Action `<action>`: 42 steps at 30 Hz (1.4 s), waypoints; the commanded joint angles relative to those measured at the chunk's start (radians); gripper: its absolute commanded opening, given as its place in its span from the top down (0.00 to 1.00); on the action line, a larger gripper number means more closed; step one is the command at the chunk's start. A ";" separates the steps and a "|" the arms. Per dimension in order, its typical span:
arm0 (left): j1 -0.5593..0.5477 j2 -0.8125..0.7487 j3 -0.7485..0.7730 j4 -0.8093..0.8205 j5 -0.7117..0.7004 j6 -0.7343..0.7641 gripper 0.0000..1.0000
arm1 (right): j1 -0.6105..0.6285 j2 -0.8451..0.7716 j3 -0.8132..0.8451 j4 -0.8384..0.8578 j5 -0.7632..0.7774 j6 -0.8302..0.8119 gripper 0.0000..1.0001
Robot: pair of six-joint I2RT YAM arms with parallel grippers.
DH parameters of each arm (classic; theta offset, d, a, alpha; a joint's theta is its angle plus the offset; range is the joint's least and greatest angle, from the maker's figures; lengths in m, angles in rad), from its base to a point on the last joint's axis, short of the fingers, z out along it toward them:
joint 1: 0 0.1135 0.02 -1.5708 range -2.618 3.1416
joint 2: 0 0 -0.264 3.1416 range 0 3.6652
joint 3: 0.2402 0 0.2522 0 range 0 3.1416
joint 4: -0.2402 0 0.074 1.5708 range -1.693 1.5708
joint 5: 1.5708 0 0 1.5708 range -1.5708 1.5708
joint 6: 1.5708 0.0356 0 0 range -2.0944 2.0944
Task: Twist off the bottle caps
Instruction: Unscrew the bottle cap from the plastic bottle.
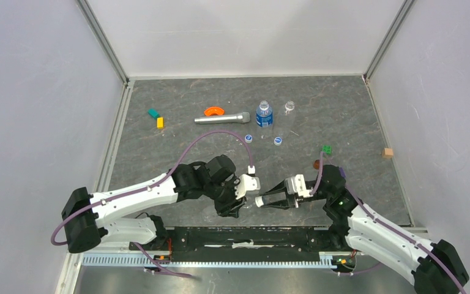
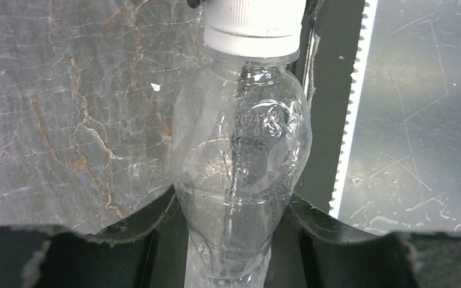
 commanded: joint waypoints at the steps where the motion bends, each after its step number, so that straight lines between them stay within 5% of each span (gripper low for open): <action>1: -0.014 -0.028 0.052 0.141 0.152 0.018 0.77 | 0.018 -0.034 -0.010 -0.018 -0.028 -0.253 1.00; 8: -0.013 -0.013 0.058 0.136 0.203 0.028 0.76 | 0.033 -0.046 0.047 -0.243 -0.058 -0.639 1.00; 10: -0.013 -0.010 0.055 0.133 0.189 0.026 0.76 | 0.034 -0.050 0.049 -0.230 -0.026 -0.627 1.00; 12: -0.014 -0.008 0.049 0.133 0.148 0.018 0.76 | 0.034 -0.058 0.037 -0.167 0.004 -0.555 0.96; 16: -0.014 -0.002 0.035 0.133 0.038 0.003 0.76 | 0.033 -0.117 -0.037 0.043 0.186 -0.287 0.67; 21: -0.014 0.016 0.038 0.126 -0.112 -0.017 0.77 | 0.034 -0.225 -0.126 0.150 0.411 -0.050 0.45; 29: -0.015 -0.003 0.026 0.145 -0.309 -0.028 0.77 | 0.034 -0.289 -0.154 0.217 0.563 0.389 0.43; 37: -0.014 -0.026 -0.012 0.185 -0.358 -0.044 0.76 | 0.033 -0.083 0.018 -0.004 0.564 0.686 0.42; 42: -0.015 -0.014 -0.008 0.186 -0.351 -0.043 0.76 | 0.034 0.033 0.016 0.103 0.474 0.801 0.45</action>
